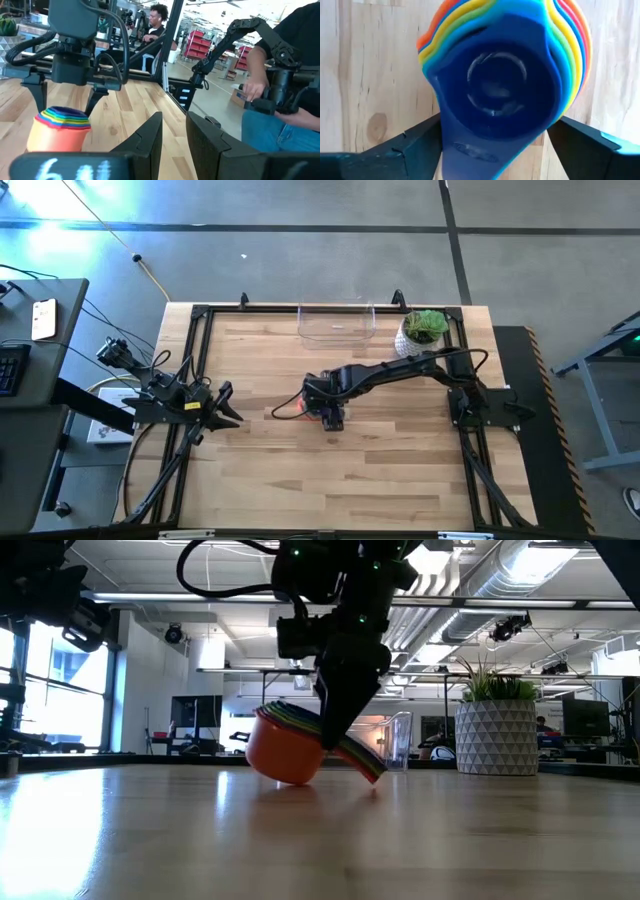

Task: Nest measuring cups in basket
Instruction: Put the stacked measuring cups into the transparent bin

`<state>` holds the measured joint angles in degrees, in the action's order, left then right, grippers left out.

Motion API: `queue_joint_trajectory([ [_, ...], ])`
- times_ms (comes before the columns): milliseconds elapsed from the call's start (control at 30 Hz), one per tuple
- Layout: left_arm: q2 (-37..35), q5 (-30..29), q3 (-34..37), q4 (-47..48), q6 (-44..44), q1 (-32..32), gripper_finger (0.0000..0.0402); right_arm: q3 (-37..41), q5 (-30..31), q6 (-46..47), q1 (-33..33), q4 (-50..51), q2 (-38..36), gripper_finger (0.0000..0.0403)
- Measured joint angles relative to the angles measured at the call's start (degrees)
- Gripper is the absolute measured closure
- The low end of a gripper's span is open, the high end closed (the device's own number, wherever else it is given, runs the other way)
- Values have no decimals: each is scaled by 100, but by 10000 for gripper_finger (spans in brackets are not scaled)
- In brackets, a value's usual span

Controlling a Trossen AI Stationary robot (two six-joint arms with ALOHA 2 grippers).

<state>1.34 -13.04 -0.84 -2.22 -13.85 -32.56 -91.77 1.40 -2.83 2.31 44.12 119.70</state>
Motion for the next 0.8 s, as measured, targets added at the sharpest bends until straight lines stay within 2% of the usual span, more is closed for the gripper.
queue_joint_trajectory([
  [200,-1,0,0,0,0,2,326,0,-39,7,0,-2,0,84],
  [367,0,0,0,0,-2,2,326,0,246,18,-3,-179,0,84],
  [533,0,0,0,0,0,0,326,0,283,2,-43,-277,0,91],
  [667,0,0,0,0,0,2,326,0,243,-68,-44,-271,0,110],
  [800,-1,0,0,0,-1,1,326,0,242,-63,-44,-269,0,148],
])
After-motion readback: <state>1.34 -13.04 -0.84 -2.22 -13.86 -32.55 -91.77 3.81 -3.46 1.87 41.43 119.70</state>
